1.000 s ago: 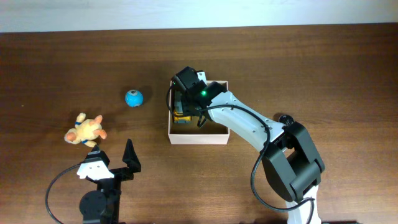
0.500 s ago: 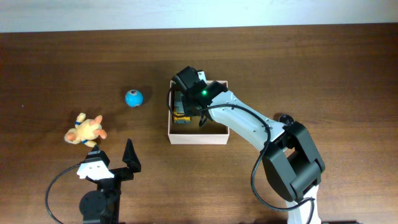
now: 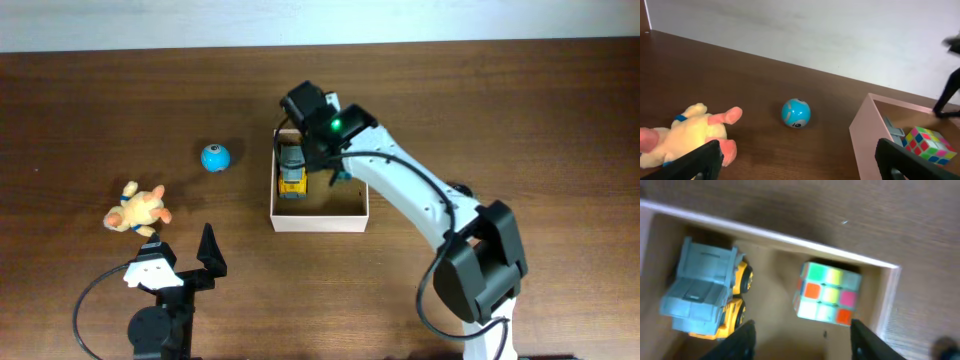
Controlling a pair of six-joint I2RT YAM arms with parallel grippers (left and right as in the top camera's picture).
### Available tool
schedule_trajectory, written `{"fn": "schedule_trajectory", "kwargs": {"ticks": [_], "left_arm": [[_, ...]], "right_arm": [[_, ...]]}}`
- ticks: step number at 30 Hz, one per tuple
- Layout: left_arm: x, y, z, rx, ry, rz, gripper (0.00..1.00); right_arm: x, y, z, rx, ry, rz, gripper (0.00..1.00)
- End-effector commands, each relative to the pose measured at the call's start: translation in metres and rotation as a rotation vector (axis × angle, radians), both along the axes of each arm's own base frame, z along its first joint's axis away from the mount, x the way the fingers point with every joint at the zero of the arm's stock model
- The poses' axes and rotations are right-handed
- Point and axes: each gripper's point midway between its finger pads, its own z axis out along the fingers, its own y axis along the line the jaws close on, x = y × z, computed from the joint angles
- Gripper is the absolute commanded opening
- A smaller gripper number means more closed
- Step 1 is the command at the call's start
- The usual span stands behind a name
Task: Pack container
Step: 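Open the right gripper and raise it out of the box, then move the right gripper over the black round puck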
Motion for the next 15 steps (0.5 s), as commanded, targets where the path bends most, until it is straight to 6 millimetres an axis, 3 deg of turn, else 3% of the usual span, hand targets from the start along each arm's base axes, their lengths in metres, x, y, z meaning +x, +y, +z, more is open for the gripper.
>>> {"fn": "schedule_trajectory", "kwargs": {"ticks": [1,8,11,15], "left_arm": [[0.0,-0.001,-0.001,0.015,-0.004,-0.009,0.99],[0.0,-0.001,-0.001,0.015,-0.004,-0.009,0.99],[0.0,-0.001,-0.001,0.015,-0.004,-0.009,0.99],[0.0,-0.001,-0.001,0.015,-0.004,-0.009,0.99]], "right_arm": [[0.009,-0.021,0.06,0.036,-0.097,-0.045,0.61],[0.004,-0.108,0.086,0.012,-0.05,-0.224,0.76],[-0.005,-0.144,0.086,-0.023,0.004,-0.277,0.78],[-0.018,-0.185,0.072,-0.062,0.094,-0.354,0.78]]}}
